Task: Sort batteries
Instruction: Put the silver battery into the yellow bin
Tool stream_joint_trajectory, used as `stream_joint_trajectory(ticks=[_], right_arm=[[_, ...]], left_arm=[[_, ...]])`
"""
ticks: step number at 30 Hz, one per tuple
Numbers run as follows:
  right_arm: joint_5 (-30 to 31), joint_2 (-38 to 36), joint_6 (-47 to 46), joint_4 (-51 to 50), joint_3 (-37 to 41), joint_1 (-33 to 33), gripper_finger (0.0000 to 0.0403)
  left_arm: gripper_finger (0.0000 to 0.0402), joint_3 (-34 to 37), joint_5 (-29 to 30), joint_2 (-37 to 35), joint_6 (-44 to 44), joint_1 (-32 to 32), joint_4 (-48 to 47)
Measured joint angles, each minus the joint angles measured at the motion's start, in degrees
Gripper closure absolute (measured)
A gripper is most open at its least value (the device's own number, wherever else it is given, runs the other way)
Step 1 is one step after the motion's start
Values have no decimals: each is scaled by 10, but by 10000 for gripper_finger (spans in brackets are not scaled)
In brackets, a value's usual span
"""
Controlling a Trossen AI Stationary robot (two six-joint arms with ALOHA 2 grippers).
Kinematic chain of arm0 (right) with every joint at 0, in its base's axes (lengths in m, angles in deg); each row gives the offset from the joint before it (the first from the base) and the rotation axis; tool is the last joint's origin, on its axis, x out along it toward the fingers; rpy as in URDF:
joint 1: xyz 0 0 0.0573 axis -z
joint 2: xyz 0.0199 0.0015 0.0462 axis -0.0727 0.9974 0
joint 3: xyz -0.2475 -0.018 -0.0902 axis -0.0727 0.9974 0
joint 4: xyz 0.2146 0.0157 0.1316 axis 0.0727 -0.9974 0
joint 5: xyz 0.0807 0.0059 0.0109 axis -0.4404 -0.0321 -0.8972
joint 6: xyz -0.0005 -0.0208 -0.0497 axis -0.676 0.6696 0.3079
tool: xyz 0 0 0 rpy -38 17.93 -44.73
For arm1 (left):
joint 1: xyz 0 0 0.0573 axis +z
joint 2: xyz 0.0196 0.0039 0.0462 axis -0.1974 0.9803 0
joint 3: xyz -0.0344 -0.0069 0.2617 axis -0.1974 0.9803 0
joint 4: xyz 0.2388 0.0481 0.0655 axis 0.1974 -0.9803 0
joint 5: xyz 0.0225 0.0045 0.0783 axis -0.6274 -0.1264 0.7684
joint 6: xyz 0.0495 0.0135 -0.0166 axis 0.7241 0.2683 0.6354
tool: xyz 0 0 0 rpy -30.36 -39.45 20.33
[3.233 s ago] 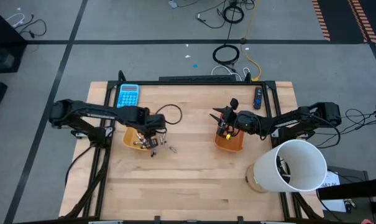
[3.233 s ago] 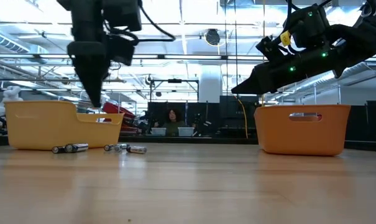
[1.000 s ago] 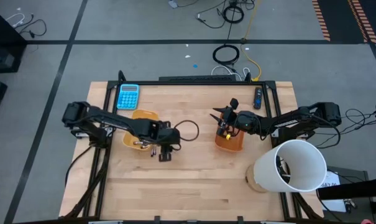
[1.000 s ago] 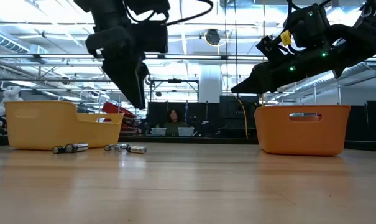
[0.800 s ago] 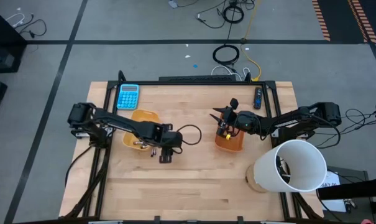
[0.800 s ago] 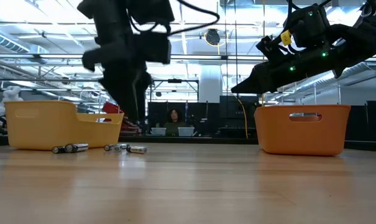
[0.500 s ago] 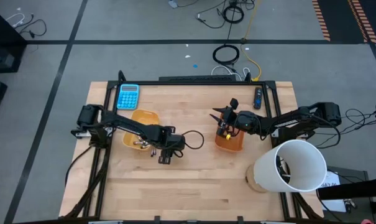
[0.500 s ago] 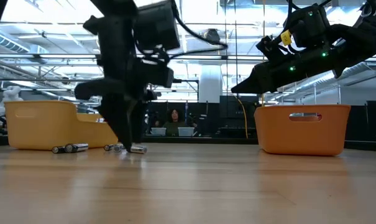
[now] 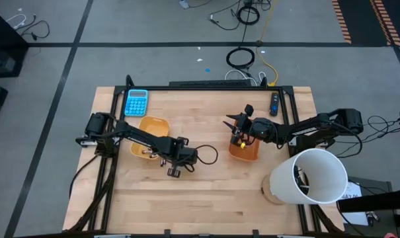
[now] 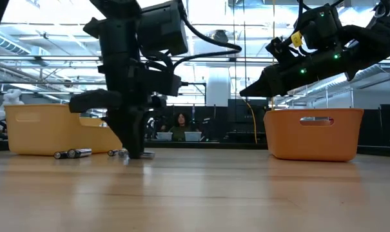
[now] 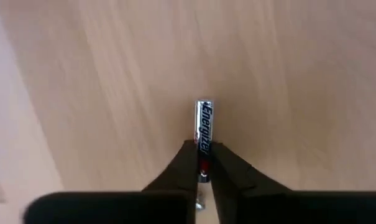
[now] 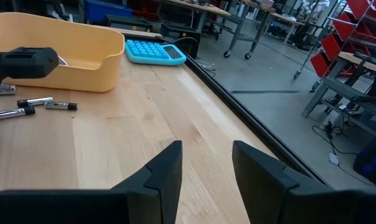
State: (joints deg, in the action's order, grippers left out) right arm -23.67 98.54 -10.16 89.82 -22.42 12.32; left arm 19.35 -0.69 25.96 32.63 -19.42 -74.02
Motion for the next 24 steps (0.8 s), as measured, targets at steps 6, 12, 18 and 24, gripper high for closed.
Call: stream_joint_trajectory(ticks=[6,12,18,24], right_arm=[[0,0,-2,0,0,0,271],[0,0,-2,0,0,0,271],[0,0,-2,0,0,0,271],[0,0,-4,-4,0,0,271]], left_arm=[[382,0,43,-1,-12,-13,12],[384,-4,80,-43,-64,-12,-5],[385,-11,85,-142,-163,12,-62],[376,-7,32,-220,-298,37,-206]])
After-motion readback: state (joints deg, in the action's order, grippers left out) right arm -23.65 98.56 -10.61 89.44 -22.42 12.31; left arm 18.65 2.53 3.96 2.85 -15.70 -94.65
